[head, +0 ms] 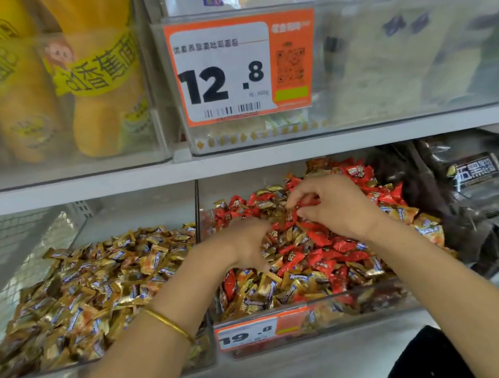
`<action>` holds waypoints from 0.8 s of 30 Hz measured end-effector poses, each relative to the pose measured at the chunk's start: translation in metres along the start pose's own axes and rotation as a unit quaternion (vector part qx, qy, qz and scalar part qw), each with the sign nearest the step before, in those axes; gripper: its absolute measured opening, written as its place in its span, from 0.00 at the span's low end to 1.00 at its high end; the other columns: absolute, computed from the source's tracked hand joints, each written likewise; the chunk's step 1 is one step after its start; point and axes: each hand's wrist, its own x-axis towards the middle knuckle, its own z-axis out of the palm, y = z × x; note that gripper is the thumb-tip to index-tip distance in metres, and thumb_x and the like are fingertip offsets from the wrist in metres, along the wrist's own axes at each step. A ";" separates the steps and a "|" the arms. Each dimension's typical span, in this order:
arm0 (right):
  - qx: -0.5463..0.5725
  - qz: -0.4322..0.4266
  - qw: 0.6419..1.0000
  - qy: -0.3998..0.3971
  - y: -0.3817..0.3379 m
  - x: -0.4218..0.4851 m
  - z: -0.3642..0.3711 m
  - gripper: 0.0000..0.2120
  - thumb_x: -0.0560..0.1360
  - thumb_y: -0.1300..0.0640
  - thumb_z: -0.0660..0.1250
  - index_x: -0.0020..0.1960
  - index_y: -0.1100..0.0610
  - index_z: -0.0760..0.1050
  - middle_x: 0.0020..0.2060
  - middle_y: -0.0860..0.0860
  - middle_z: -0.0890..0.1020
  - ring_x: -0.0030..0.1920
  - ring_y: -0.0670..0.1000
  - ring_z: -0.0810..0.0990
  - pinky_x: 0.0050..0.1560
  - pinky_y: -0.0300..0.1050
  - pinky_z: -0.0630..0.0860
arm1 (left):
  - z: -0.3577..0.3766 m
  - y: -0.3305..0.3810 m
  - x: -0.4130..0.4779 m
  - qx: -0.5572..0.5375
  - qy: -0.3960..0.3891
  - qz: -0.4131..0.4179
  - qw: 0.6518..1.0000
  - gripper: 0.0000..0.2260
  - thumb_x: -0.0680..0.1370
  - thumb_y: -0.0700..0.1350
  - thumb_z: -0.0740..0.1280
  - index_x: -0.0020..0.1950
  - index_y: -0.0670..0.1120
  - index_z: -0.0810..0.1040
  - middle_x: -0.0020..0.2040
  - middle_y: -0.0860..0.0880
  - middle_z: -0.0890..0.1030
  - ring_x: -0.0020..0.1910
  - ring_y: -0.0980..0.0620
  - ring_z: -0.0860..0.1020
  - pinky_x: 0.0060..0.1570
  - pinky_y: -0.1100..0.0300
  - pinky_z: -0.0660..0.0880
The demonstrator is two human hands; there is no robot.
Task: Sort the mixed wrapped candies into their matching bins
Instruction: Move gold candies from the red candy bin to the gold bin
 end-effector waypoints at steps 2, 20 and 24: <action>0.052 -0.004 0.999 -0.014 -0.005 -0.005 0.000 0.08 0.73 0.68 0.68 0.47 0.57 0.82 0.42 0.48 0.80 0.40 0.41 0.76 0.40 0.22 0.70 | 0.002 -0.002 0.004 0.018 0.017 0.007 1.000 0.28 0.72 0.46 0.73 0.69 0.45 0.67 0.69 0.45 0.68 0.66 0.45 0.67 0.64 0.54 0.67; -0.001 0.024 1.000 -0.019 -0.002 0.004 0.019 0.11 0.75 0.54 0.68 0.57 0.56 0.78 0.37 0.46 0.74 0.43 0.50 0.75 0.44 0.45 0.72 | 0.003 -0.004 -0.014 -0.178 0.244 -0.013 0.953 0.07 0.75 0.40 0.68 0.45 0.51 0.72 0.50 0.51 0.77 0.50 0.50 0.76 0.45 0.59 0.70; 0.098 0.077 0.992 0.012 -0.004 -0.004 0.015 0.08 0.75 0.57 0.68 0.51 0.61 0.75 0.35 0.50 0.78 0.36 0.48 0.81 0.32 0.40 0.76 | 0.001 -0.003 -0.016 -0.196 0.219 -0.008 0.956 0.11 0.78 0.38 0.64 0.59 0.49 0.72 0.63 0.47 0.73 0.54 0.51 0.73 0.47 0.64 0.67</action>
